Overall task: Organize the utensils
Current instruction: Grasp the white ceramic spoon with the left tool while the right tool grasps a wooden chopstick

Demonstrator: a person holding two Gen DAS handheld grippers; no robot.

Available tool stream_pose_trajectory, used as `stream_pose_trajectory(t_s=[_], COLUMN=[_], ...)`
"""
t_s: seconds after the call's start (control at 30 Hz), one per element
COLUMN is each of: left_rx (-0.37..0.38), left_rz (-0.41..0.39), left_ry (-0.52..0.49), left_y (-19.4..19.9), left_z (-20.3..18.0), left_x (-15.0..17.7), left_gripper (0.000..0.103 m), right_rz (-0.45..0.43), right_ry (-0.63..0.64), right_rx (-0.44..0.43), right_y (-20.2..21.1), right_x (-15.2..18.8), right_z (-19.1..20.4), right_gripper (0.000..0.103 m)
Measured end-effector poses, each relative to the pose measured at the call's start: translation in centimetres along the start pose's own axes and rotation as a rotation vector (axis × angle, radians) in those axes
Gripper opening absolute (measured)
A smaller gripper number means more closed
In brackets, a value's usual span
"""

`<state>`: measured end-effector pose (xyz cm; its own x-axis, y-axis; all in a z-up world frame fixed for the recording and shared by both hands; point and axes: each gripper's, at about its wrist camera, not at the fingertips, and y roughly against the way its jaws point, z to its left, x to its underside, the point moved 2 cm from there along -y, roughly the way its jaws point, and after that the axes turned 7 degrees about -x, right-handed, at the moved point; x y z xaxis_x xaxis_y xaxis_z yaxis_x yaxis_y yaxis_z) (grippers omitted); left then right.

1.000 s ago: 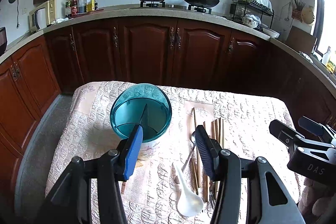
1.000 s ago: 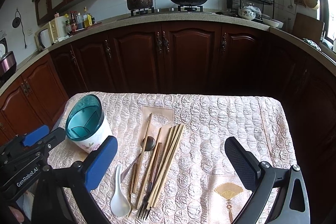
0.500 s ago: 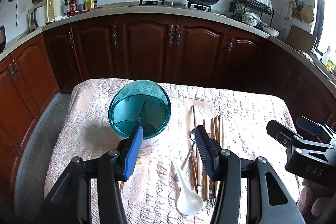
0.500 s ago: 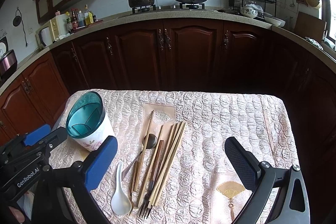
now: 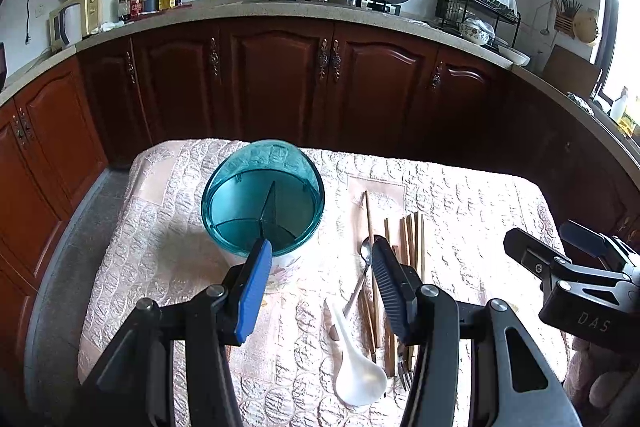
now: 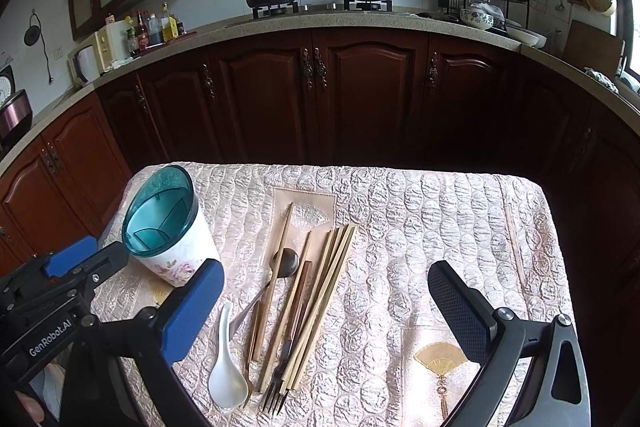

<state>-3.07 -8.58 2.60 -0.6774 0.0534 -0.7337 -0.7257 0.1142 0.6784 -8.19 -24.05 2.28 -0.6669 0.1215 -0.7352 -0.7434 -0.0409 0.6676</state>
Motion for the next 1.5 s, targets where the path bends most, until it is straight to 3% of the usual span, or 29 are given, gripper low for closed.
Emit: stream_pose_trajectory(t_s=[0.13, 0.33, 0.63, 0.87, 1.0, 1.33, 1.43, 1.5], left_rx=[0.000, 0.053, 0.121, 0.129, 0.138, 0.188, 0.198, 0.202], left_rz=[0.040, 0.172, 0.302, 0.356, 0.399, 0.404, 0.394, 0.382], left_ry=[0.005, 0.022, 0.039, 0.022, 0.015, 0.040, 0.042, 0.050], left_y=[-1.1, -4.4, -10.2, -13.9, -15.6, -16.8, -16.1, -15.5], left_z=[1.0, 1.6, 0.0, -1.2, -1.6, -1.5, -1.0, -0.4], left_x=[0.7, 3.1, 5.8, 6.7, 7.4, 7.0, 6.8, 6.7], left_gripper=[0.053, 0.053, 0.047, 0.043, 0.032, 0.014, 0.013, 0.013], right_rz=[0.014, 0.081, 0.191, 0.238, 0.278, 0.331, 0.340, 0.355], right_ry=[-0.003, -0.023, -0.052, -0.051, -0.055, -0.038, -0.050, -0.064], right_rx=[-0.015, -0.078, -0.168, -0.255, -0.302, -0.317, -0.322, -0.325], right_y=[-0.8, -4.2, -9.5, -13.8, -16.9, -24.1, -26.0, -27.6], right_x=[0.6, 2.7, 5.3, 3.2, 2.2, -0.7, -1.4, -1.6], right_z=[-0.6, -1.8, -2.8, -2.5, -1.9, -0.2, 0.1, 0.3], right_gripper=[0.103, 0.101, 0.081, 0.062, 0.051, 0.046, 0.039, 0.027])
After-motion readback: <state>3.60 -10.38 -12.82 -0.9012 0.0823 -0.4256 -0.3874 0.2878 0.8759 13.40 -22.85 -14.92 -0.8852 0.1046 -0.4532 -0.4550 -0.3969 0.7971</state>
